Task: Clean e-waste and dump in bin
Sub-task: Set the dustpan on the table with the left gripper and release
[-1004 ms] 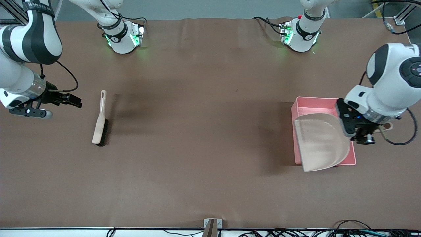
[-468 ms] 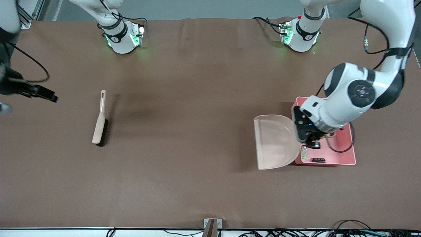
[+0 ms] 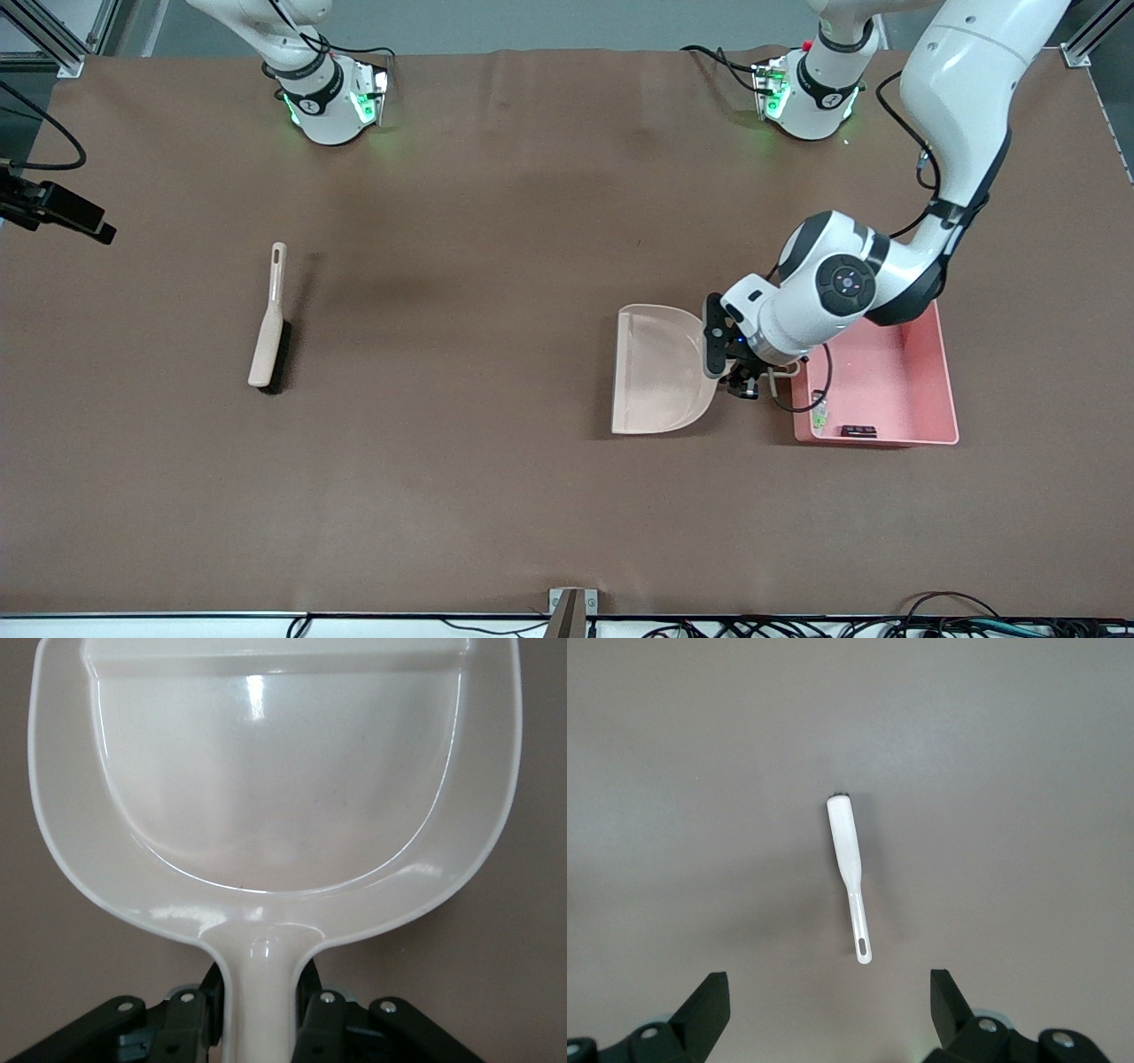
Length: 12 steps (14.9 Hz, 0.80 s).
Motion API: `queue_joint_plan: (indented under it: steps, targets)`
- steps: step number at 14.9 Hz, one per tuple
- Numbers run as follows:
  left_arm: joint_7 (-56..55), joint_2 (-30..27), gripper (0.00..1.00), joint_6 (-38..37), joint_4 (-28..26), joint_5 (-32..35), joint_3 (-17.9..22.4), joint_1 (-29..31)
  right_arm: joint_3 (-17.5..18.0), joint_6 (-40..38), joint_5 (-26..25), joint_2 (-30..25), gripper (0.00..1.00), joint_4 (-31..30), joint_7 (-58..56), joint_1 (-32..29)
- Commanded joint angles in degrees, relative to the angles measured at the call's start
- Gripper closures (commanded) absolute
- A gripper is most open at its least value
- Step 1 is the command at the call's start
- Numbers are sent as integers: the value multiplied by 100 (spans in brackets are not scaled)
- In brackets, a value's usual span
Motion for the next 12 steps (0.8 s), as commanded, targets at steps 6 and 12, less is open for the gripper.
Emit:
queue_joint_plan:
  steps: [6, 12]
  targets:
    - [-726, -16, 100, 595, -428, -15, 48, -396, 43, 174, 81, -339, 0, -448, 13, 90]
    - [-1085, 125, 100, 903, -410, -15, 416, -1002, 16, 190, 64, -339, 0, -430, -4, 135]
